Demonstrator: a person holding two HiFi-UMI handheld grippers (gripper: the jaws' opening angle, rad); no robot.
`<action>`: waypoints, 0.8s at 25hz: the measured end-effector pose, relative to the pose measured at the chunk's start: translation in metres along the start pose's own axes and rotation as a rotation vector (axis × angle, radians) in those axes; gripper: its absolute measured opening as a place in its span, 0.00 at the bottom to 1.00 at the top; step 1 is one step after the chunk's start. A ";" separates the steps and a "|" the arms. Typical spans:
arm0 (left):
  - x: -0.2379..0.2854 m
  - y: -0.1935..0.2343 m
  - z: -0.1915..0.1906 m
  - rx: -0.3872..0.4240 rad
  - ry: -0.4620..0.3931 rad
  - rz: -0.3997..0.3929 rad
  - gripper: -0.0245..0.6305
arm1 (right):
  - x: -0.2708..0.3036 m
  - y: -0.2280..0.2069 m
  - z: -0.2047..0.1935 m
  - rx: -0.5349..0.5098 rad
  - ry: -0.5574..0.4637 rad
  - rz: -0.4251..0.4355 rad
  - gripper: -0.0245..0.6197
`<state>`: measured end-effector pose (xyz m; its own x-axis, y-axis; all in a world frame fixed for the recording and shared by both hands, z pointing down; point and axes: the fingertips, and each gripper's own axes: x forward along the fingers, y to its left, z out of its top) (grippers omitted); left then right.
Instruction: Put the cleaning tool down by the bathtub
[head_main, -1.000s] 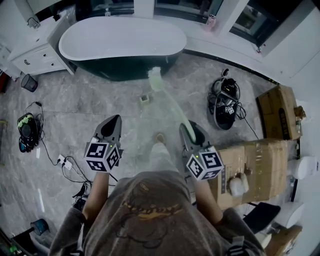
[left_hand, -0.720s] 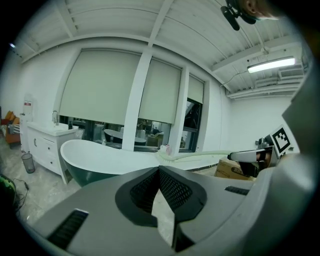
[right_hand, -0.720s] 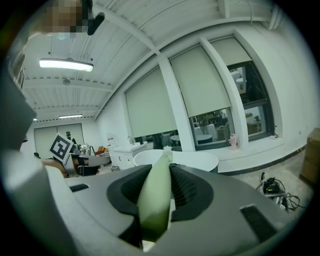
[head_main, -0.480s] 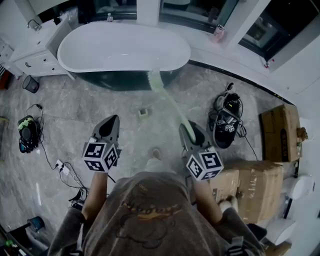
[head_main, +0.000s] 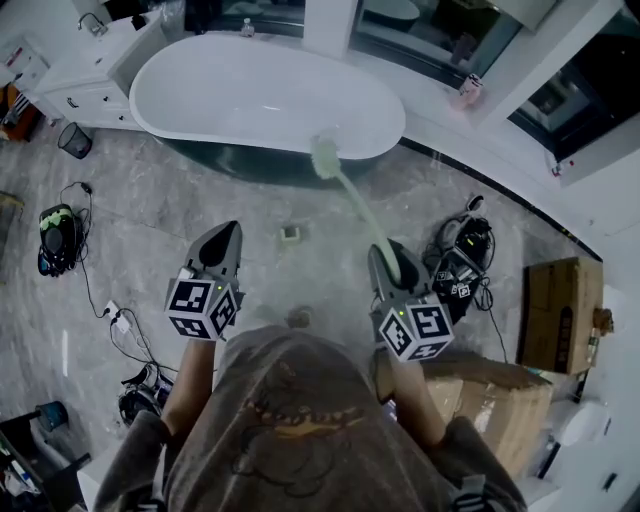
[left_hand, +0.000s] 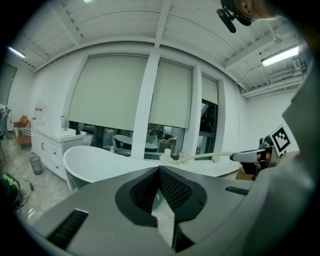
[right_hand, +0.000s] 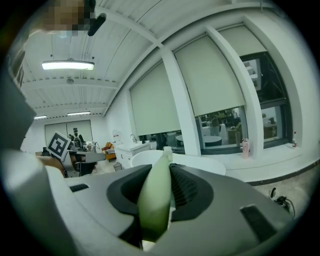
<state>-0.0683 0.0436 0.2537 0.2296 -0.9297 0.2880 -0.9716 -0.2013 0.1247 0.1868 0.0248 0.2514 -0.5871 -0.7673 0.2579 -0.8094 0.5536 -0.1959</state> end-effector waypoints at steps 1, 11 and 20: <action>0.003 0.003 0.001 -0.003 -0.002 0.001 0.04 | 0.007 -0.001 0.001 -0.001 0.002 0.003 0.21; 0.062 0.028 0.017 0.012 -0.014 -0.023 0.04 | 0.066 -0.019 0.019 0.003 -0.029 -0.033 0.21; 0.109 0.054 0.026 0.020 0.008 -0.070 0.04 | 0.111 -0.025 0.019 -0.001 -0.010 -0.074 0.21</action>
<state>-0.0972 -0.0771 0.2669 0.2976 -0.9106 0.2868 -0.9540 -0.2721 0.1261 0.1420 -0.0801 0.2672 -0.5257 -0.8093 0.2620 -0.8506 0.4957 -0.1753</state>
